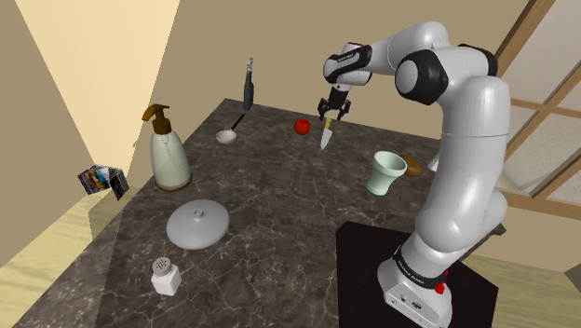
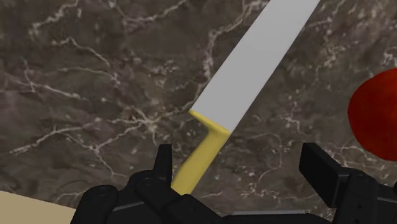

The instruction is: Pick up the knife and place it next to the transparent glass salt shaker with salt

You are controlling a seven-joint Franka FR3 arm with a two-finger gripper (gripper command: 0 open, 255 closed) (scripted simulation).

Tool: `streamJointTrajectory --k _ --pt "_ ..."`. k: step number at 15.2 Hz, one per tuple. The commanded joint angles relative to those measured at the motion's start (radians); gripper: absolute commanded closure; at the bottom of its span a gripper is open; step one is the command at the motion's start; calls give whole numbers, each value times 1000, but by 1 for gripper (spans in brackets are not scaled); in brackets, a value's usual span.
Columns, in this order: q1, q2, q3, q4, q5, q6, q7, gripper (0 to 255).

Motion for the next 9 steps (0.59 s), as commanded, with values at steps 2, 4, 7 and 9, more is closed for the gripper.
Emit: streamJointTrajectory --k 2,4,7,9 --pt "-14 60 3 52 17 3 9 0" --pt "-16 74 5 46 22 22 6 0" --pt "-18 96 10 39 29 51 2 0" --pt "-20 108 13 35 33 66 -1 0"
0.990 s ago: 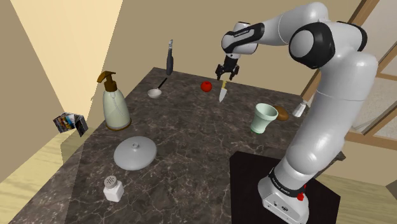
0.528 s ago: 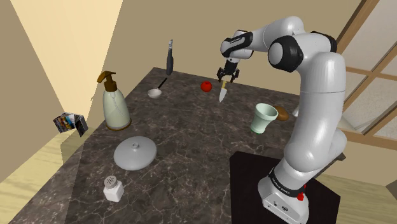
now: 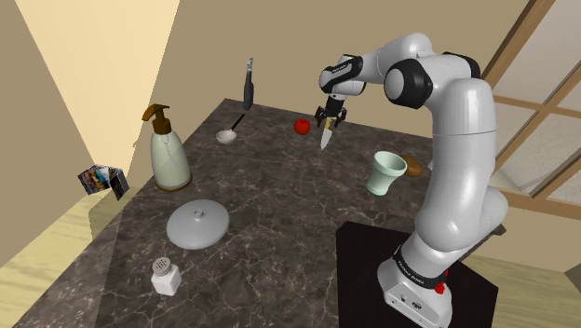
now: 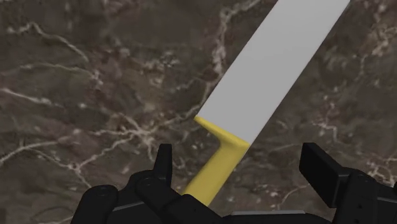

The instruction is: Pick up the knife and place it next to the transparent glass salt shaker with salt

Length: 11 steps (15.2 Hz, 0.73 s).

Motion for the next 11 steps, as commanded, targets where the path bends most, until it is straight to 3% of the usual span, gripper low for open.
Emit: streamJointTrajectory --k 1,7,8,11 --pt "0 4 1 -2 2 7 -1 0" --pt "0 4 1 -2 2 7 -1 0" --pt "0 4 1 -2 2 7 -1 255" --pt "0 4 1 -2 2 7 -1 255"
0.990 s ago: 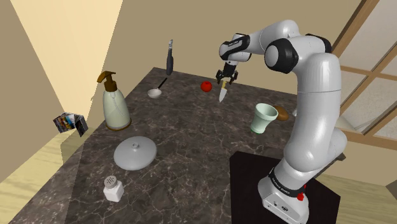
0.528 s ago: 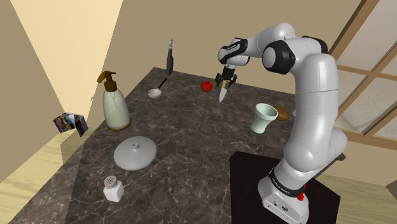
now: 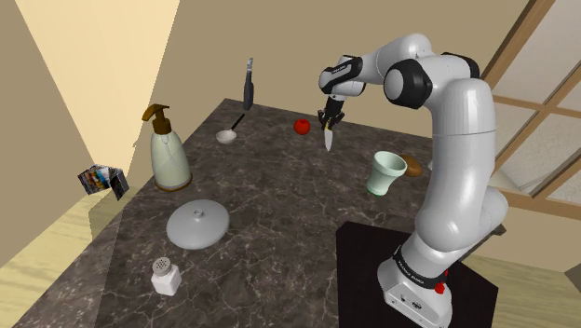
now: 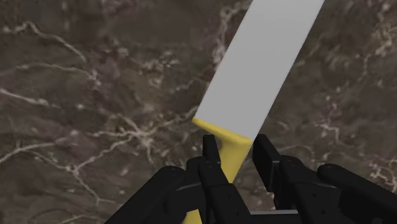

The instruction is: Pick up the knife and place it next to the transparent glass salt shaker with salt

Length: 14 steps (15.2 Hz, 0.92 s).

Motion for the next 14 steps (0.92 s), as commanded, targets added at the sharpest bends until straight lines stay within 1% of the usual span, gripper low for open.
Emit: streamJointTrajectory --k 1,6,14 --pt "0 0 0 -1 0 0 0 255" --pt "0 0 0 0 0 0 0 255" --pt "5 -48 -11 36 -18 -83 13 255"
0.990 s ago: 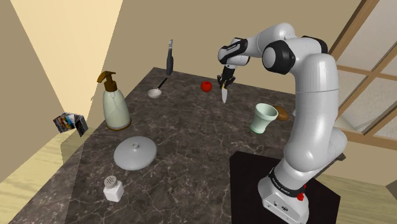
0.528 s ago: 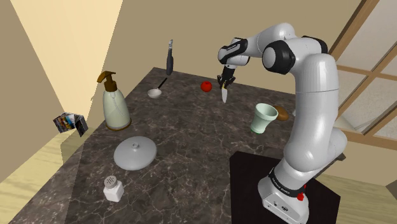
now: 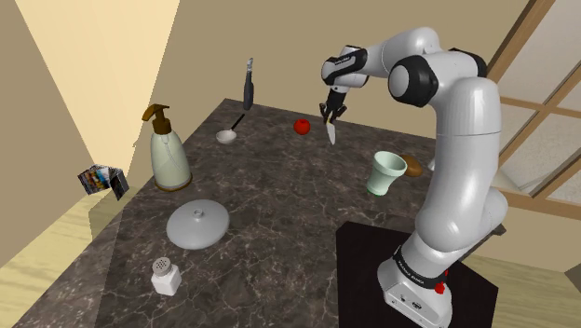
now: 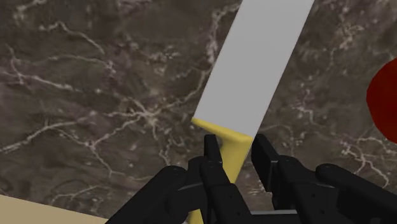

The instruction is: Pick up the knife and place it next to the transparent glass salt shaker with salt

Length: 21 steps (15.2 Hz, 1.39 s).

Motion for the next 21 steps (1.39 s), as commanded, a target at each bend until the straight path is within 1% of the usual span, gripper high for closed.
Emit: streamJointTrajectory --k 1,11,21 --pt "0 -9 -3 13 -4 -22 2 255" --pt "1 -52 -12 85 -22 -135 16 255" --pt "-2 -74 -18 187 -33 -258 27 255"
